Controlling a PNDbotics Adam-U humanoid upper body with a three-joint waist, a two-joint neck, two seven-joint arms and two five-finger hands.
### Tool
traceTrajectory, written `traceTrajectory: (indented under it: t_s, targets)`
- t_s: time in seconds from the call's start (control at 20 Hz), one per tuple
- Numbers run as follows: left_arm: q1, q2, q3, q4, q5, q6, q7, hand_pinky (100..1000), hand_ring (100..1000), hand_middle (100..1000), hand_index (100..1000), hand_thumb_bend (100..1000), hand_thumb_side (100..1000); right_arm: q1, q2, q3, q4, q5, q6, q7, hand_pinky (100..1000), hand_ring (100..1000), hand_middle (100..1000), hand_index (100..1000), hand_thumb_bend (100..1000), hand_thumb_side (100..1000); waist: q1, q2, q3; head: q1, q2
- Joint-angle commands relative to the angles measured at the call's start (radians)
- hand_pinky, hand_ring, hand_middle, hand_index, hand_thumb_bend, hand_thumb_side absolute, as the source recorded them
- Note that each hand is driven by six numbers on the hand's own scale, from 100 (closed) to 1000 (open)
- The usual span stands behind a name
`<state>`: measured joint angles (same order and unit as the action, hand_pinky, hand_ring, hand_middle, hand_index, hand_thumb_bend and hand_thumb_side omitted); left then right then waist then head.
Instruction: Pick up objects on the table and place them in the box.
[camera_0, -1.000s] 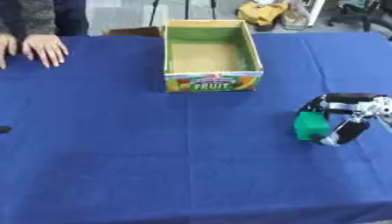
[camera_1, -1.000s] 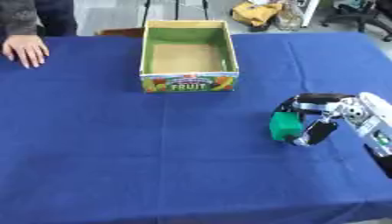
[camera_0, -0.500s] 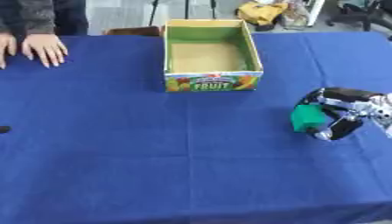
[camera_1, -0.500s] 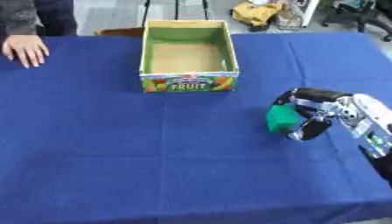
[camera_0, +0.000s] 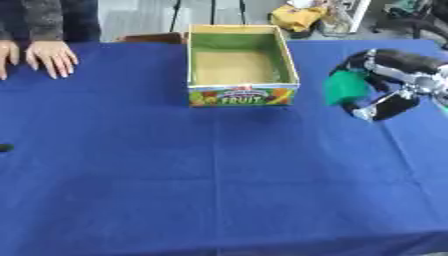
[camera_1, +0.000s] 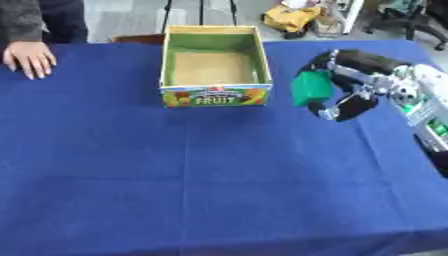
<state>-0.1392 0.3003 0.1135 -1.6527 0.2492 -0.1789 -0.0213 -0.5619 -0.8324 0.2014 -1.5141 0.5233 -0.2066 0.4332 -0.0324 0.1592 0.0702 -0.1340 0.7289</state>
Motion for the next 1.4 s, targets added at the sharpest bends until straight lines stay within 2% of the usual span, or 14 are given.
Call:
traceTrajectory:
  t_s: [0.05, 0.25, 0.45, 0.7, 0.9, 1.1, 1.3, 1.4]
  targets:
    - [-0.002, 0.025, -0.004, -0.009, -0.001, 0.0, -0.007, 667, 867, 749, 764, 568, 734, -0.081, -0.047, -0.012, -0.012, -0.001, 0.019, 0.01, 325, 192, 188, 403, 100, 100, 0.0, -0.02, 0.007, -0.004, 0.005]
    - [0.0, 0.025, -0.01, -0.008, 0.001, 0.002, -0.013, 667, 867, 749, 764, 568, 735, -0.213, 0.003, 0.013, 0.084, 0.044, 0.012, 0.035, 328, 196, 192, 406, 100, 100, 0.0, -0.027, 0.03, -0.011, 0.002]
    - [0.0, 0.025, -0.016, -0.007, 0.003, 0.003, -0.02, 667, 867, 749, 764, 568, 735, -0.329, 0.097, 0.025, 0.23, 0.111, -0.002, 0.051, 332, 199, 196, 410, 100, 100, 0.001, -0.029, 0.057, -0.021, 0.002]
    - [-0.008, 0.024, -0.026, -0.008, 0.005, 0.006, -0.03, 667, 867, 749, 764, 569, 734, -0.427, 0.204, -0.008, 0.436, 0.218, -0.011, 0.029, 332, 200, 196, 416, 100, 100, 0.0, -0.025, 0.102, -0.038, -0.005]
    - [-0.019, 0.022, -0.033, -0.01, 0.009, 0.007, -0.037, 667, 867, 749, 764, 571, 734, -0.47, 0.261, -0.065, 0.591, 0.286, 0.008, -0.025, 332, 205, 200, 428, 100, 100, -0.001, -0.017, 0.142, -0.052, -0.013]
    - [-0.026, 0.02, -0.037, -0.012, 0.012, 0.008, -0.041, 667, 867, 749, 764, 572, 734, -0.498, 0.301, -0.107, 0.707, 0.332, 0.026, -0.081, 340, 216, 212, 444, 100, 100, 0.0, -0.009, 0.167, -0.066, -0.016]
    - [-0.028, 0.016, -0.038, -0.012, 0.015, 0.008, -0.043, 667, 867, 749, 764, 573, 734, -0.507, 0.333, -0.124, 0.774, 0.364, 0.027, -0.119, 352, 236, 232, 466, 100, 100, 0.004, -0.002, 0.171, -0.073, -0.013]
    - [-0.029, 0.014, -0.037, -0.012, 0.016, 0.008, -0.043, 667, 867, 748, 763, 574, 734, -0.506, 0.345, -0.123, 0.783, 0.371, 0.015, -0.131, 371, 270, 268, 506, 100, 100, 0.007, 0.002, 0.17, -0.074, -0.011]
